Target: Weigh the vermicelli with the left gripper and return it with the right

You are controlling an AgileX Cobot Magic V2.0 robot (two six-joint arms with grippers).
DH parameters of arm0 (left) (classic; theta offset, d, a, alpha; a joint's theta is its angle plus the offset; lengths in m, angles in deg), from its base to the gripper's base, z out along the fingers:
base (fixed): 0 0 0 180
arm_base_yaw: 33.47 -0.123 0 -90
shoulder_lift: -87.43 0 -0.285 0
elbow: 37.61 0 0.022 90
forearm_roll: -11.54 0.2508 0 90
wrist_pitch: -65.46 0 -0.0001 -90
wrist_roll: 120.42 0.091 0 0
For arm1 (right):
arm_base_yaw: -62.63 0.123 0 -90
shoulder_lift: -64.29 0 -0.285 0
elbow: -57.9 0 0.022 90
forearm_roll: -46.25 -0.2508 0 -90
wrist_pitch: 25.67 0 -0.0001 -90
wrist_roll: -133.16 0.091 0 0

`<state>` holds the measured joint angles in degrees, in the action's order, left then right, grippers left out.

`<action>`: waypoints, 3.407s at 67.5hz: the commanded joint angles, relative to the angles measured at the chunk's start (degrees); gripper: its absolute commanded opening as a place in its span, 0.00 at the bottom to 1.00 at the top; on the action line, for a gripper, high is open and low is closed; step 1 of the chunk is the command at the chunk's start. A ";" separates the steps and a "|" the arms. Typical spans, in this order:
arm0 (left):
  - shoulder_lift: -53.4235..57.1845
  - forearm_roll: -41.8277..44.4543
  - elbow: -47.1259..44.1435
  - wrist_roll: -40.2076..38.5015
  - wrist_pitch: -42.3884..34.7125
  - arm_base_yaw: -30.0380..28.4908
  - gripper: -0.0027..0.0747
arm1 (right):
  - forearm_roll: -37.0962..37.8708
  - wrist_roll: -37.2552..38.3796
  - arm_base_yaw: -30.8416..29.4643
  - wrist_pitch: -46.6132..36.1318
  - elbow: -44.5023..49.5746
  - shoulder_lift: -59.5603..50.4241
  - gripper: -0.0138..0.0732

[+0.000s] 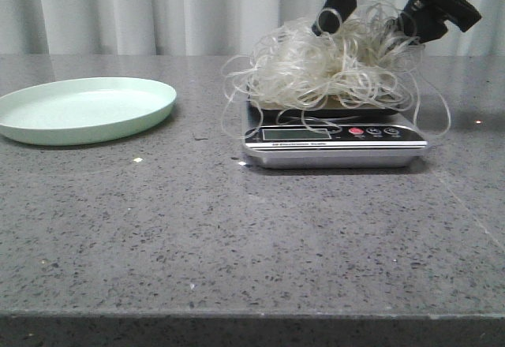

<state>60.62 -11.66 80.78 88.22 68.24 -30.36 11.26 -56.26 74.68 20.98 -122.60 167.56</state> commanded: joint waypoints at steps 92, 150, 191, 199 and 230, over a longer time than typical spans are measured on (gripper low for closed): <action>-0.32 -0.75 1.55 -0.55 -4.29 -0.23 0.21 | -2.16 -0.67 21.79 -3.61 -43.45 14.17 0.33; -0.32 -0.75 1.55 -0.55 -4.29 -0.23 0.21 | -2.46 -2.00 23.84 -3.67 -43.45 23.23 0.52; -0.32 -0.75 1.55 -0.55 -4.33 -0.23 0.21 | 18.49 -2.00 23.67 2.06 -43.45 16.92 0.83; -0.32 -0.75 1.55 -0.55 -4.33 -0.23 0.21 | 25.59 -2.00 23.67 3.80 -43.45 14.60 0.83; -0.32 -0.75 1.55 -0.55 -4.33 -0.23 0.21 | 33.48 0.92 14.88 10.82 -43.14 3.04 0.34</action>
<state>60.62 -11.90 80.78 88.12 68.14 -30.36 43.66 -56.66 93.37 32.73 -163.97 176.15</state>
